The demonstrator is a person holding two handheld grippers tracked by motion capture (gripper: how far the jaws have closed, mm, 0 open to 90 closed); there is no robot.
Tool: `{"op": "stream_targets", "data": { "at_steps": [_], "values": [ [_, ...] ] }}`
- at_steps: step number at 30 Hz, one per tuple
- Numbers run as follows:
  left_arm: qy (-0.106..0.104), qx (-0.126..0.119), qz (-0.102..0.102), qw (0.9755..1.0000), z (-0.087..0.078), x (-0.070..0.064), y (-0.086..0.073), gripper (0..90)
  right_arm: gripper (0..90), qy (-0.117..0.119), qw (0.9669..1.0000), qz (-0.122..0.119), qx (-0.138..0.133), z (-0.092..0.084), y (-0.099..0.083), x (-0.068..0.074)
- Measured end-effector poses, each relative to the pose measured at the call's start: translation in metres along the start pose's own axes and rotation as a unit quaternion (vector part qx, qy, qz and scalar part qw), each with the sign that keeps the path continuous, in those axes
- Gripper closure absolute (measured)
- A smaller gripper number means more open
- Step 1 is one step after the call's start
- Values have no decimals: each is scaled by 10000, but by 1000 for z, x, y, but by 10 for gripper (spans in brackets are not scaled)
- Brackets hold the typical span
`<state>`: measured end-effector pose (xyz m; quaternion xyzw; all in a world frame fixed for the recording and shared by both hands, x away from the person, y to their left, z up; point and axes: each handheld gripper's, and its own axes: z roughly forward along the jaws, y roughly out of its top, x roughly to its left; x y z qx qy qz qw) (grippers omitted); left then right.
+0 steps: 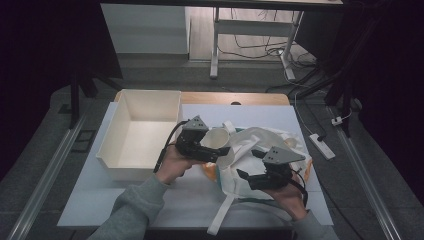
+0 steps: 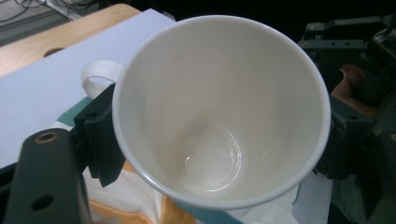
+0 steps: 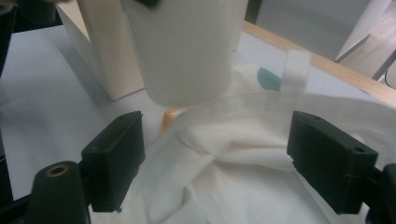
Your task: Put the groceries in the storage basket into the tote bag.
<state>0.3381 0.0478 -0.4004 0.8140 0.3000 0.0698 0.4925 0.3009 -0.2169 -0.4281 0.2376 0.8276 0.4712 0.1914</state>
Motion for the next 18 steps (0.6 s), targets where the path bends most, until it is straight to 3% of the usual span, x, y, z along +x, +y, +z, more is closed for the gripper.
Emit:
{"op": "stream_targets", "data": {
  "at_steps": [14, 18],
  "values": [
    [-86, 163, 26, 9998, 19, -8, -2, 203, 142, -189, 9994, -279, -59, 27, 15, 18],
    [-114, 187, 30, 9998, 23, -9, -2, 202, 143, -216, 9994, -252, -52, 32, 15, 20]
  ]
}}
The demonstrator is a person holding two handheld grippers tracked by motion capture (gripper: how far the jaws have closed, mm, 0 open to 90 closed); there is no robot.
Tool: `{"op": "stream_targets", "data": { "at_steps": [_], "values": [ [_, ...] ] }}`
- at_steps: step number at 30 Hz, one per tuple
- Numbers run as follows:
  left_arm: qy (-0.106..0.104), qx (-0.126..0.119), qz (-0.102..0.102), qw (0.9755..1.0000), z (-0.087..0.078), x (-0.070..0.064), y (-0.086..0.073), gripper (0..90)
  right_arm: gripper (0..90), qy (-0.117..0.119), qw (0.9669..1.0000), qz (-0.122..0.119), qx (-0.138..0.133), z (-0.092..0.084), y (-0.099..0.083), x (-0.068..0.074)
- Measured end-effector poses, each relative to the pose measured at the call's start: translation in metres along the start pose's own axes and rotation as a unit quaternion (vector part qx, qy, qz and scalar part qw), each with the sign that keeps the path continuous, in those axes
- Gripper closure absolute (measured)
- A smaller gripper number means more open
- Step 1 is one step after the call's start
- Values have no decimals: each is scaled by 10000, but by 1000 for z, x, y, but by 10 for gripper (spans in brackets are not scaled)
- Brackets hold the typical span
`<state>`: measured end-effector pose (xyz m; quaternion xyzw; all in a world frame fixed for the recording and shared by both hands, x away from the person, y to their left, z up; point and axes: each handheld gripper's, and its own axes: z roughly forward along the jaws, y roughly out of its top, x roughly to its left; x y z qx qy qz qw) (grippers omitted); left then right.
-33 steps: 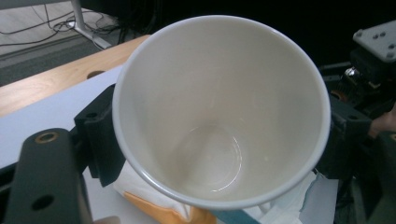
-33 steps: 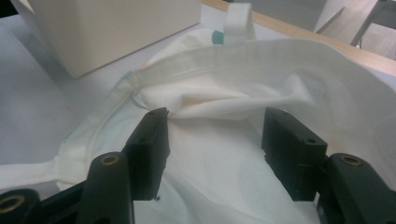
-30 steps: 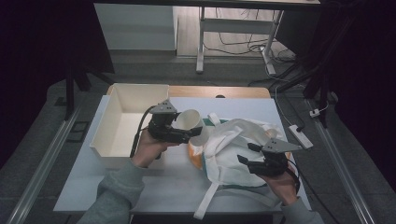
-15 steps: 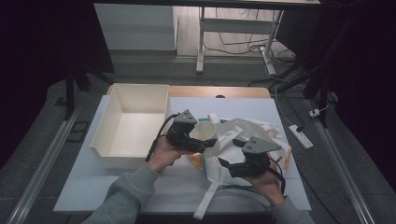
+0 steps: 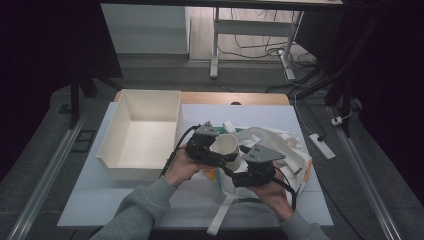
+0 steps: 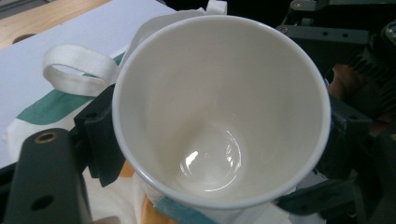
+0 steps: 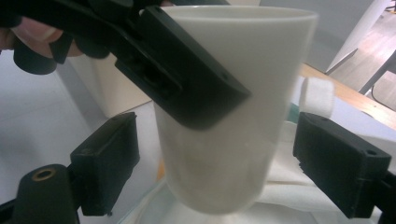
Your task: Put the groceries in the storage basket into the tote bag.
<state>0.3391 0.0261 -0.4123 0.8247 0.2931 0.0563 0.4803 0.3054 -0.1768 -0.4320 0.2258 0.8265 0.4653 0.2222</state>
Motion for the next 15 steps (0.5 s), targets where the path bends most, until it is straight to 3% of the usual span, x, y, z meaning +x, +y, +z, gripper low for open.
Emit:
{"op": "stream_targets", "data": {
  "at_steps": [15],
  "values": [
    [-40, 69, 53, 10000, 9, -8, 0, 201, 215, -347, 9993, -109, 12, 8, -2, 4]
  ]
}}
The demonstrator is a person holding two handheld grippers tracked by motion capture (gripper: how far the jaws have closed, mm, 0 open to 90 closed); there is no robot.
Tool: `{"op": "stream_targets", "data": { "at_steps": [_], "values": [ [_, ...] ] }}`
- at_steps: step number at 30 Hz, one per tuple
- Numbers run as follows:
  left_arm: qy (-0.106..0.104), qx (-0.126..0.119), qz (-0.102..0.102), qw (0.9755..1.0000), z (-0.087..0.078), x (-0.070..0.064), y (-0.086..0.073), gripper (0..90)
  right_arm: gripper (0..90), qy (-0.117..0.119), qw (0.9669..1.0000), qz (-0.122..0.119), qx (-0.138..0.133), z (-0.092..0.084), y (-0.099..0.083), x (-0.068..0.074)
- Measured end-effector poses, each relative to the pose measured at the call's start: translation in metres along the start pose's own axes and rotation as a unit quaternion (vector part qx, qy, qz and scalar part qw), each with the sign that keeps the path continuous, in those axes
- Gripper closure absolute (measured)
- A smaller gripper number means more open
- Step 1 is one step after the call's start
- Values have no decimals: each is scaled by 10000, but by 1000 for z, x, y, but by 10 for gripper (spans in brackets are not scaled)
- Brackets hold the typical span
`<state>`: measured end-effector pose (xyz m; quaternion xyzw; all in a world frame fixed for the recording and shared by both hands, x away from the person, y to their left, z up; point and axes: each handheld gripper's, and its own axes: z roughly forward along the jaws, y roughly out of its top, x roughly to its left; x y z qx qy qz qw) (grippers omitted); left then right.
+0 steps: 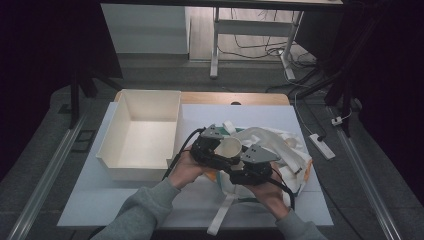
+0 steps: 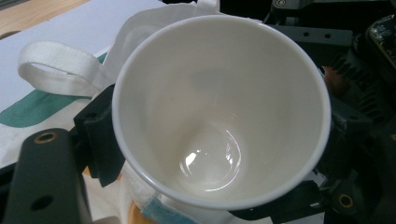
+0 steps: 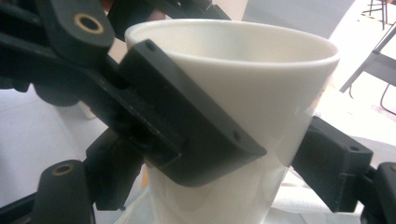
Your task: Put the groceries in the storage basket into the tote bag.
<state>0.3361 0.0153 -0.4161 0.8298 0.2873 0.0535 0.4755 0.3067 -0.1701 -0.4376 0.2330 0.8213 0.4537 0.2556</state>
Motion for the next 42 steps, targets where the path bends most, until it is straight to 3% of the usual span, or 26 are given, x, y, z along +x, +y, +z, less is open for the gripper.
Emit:
{"op": "stream_targets", "data": {
  "at_steps": [11, 20, 28, 33, 36, 42],
  "values": [
    [4, 1, -10, 10000, 1, 0, -1, 192, 222, -28, 10000, -5, 7, 0, -2, 1],
    [21, -345, -85, 9994, -15, 0, 1, 164, 222, -57, 9999, 11, 96, -1, -5, -1],
    [64, -611, -177, 9980, -37, 7, 2, 161, 222, -197, 9997, 130, 100, -4, -11, -12],
    [112, -677, -111, 9976, -50, 6, 2, 166, 222, -304, 9993, 200, 112, -8, -13, -19],
    [168, -657, -74, 9977, -55, 7, 1, 170, 222, -403, 9988, 242, 103, -12, -14, -25],
    [274, -582, -195, 9977, -57, 16, -1, 173, 222, -596, 9974, 381, 117, -20, -19, -38]
  ]
}}
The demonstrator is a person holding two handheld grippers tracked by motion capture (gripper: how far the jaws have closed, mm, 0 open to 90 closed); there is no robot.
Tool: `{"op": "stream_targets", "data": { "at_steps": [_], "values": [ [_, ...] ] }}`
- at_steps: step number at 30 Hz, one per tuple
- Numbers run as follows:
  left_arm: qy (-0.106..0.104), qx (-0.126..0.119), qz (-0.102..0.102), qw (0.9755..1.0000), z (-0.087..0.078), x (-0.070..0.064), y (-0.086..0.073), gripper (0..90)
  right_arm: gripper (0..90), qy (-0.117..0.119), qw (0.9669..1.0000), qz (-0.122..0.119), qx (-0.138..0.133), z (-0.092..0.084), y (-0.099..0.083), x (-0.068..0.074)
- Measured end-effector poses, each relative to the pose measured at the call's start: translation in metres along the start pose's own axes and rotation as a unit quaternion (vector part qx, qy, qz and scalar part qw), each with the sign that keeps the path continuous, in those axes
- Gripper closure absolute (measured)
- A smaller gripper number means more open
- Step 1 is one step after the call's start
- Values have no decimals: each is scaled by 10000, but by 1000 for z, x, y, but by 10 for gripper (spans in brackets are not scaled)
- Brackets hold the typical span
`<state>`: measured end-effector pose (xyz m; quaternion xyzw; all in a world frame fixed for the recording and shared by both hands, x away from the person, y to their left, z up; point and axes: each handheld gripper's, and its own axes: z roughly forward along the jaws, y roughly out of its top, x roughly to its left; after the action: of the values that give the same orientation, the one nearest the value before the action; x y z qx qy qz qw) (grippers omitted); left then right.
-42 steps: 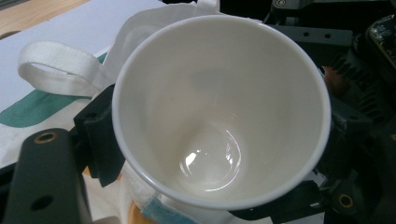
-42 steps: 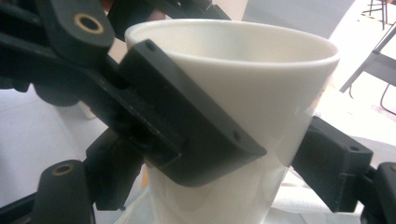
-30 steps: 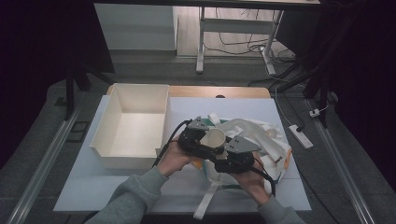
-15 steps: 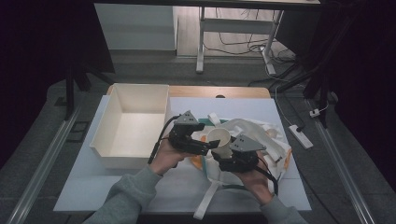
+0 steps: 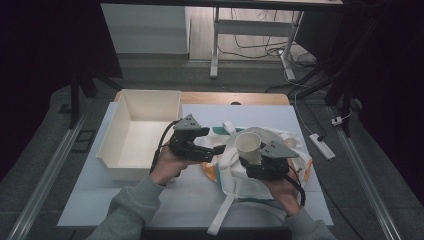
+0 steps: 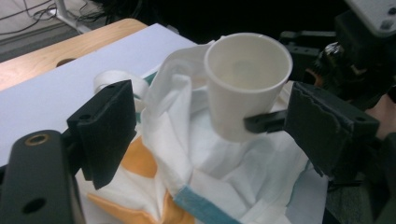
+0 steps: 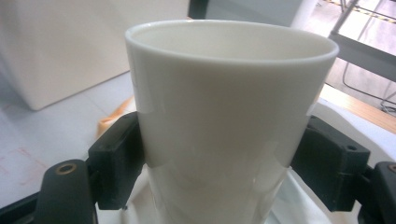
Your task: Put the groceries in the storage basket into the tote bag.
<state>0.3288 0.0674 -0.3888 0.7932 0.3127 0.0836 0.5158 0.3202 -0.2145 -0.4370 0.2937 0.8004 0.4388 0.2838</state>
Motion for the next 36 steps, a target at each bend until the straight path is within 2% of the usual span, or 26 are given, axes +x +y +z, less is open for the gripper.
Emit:
{"op": "stream_targets", "data": {
  "at_steps": [6, 14, 22, 32, 36],
  "values": [
    [59, 9, -77, 10000, -3, 7, -1, 177, 222, -149, 9996, 180, 148, 0, -9, -16],
    [126, 46, -161, 9998, -4, 14, -3, 178, 222, -252, 9976, 469, 436, 13, -29, -36],
    [115, 122, -203, 9997, -1, 17, -4, 179, 222, -252, 9965, 525, 595, 26, -39, -40],
    [120, 131, -212, 9996, -1, 18, -5, 180, 221, -279, 9969, 542, 491, 38, -49, -42],
    [127, 147, -205, 9996, -1, 18, -5, 180, 221, -244, 9967, 522, 568, 40, -53, -40]
  ]
}}
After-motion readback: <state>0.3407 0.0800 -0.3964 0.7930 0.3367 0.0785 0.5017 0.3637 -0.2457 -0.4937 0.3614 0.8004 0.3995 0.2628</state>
